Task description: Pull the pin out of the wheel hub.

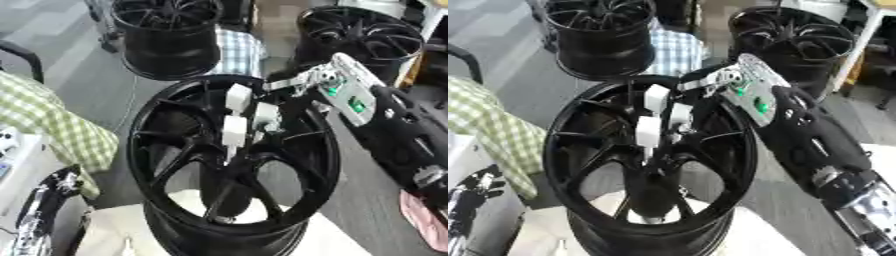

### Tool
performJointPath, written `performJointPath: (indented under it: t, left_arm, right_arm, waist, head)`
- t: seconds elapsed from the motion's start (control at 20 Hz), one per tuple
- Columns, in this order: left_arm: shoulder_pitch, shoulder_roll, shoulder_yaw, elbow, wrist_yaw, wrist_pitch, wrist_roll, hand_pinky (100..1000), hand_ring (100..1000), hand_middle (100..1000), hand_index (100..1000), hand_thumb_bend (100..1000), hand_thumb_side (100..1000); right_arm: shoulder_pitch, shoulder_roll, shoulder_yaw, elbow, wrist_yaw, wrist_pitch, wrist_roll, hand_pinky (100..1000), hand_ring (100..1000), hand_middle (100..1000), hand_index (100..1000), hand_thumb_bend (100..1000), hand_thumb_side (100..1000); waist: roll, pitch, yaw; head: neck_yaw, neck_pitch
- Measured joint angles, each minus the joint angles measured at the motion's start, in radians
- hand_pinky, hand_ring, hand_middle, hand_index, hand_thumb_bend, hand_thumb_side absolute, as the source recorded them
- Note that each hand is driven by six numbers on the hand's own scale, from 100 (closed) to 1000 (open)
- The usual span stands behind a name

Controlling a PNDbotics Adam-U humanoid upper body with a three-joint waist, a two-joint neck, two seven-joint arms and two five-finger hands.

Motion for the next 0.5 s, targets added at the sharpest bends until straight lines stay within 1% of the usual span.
performJointPath:
  t: [0.05,0.15,0.5]
  left_arm:
    - [0.0,0.0,0.0,0.0,0.0,0.0,0.0,751,731,723,803,285,614]
    - [0.0,0.0,0.0,0.0,-0.001,0.0,0.0,751,731,723,803,286,614]
    - [0.0,0.0,0.0,0.0,-0.001,0.0,-0.001,751,731,724,803,288,614]
  right_arm:
    - [0.0,0.0,0.0,-0.001,-0.003,0.001,-0.004,719,576,417,716,108,307]
    - [-0.001,0.0,0.0,-0.007,-0.009,0.004,-0.01,695,525,385,706,100,298]
    - [-0.037,-0.007,0.0,-0.056,-0.043,0.021,-0.004,659,471,341,694,100,284]
  waist:
    - [0.0,0.0,0.0]
    - [0.0,0.0,0.0]
    - [-0.001,0.0,0.0]
  head:
    - [0.0,0.0]
    - [0.0,0.0]
    - [0.0,0.0]
